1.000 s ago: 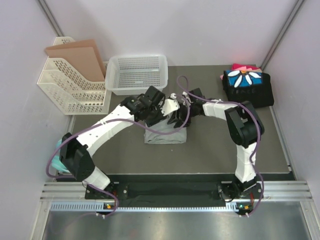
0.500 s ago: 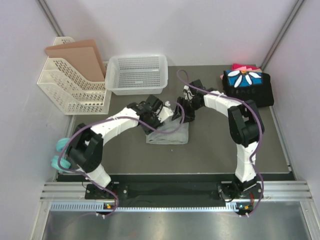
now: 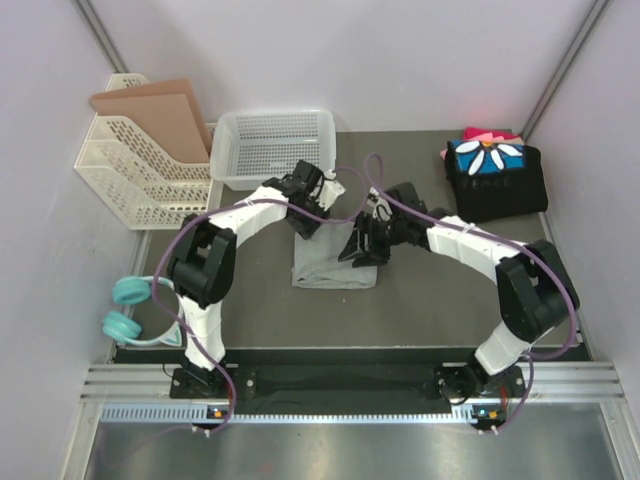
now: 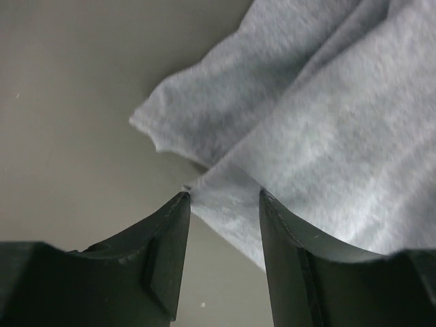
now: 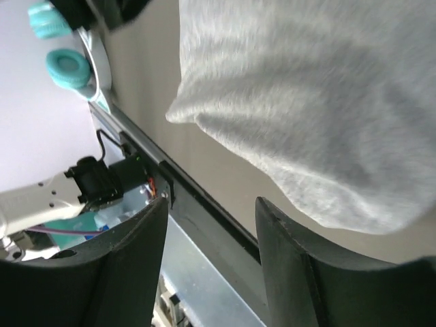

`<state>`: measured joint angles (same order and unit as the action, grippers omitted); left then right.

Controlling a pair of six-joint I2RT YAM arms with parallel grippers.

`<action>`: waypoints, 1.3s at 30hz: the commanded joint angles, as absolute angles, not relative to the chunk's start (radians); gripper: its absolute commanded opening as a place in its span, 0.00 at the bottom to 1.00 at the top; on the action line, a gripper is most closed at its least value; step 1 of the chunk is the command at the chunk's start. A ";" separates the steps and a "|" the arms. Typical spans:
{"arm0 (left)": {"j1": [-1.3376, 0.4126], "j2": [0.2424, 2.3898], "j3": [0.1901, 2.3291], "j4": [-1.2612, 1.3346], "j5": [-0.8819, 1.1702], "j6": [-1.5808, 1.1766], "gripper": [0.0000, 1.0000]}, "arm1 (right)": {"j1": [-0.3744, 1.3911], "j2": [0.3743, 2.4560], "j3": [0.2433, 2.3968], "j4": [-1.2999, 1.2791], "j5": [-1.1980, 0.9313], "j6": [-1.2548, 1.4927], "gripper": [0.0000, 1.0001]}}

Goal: Fold and stack the t-shirts
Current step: Smooth out wrinkles on the folded tshirt

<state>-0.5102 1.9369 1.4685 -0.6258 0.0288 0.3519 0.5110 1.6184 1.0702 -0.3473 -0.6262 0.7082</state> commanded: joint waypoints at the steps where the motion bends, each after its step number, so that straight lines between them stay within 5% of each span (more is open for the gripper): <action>1: -0.505 1.994 1.537 -0.620 0.029 0.336 0.50 | 0.560 1.632 1.034 -0.170 -0.664 0.795 0.54; 20: -0.453 2.025 1.506 -0.589 -0.021 0.376 0.51 | 0.568 1.945 0.858 0.021 -0.678 0.804 0.49; 32: -0.453 2.020 1.534 -0.594 -0.023 0.364 0.51 | 0.658 1.688 1.032 -0.184 -0.655 0.773 0.53; 39: -0.451 2.022 1.523 -0.600 -0.025 0.356 0.51 | 0.732 1.775 1.052 0.107 -0.661 0.908 0.51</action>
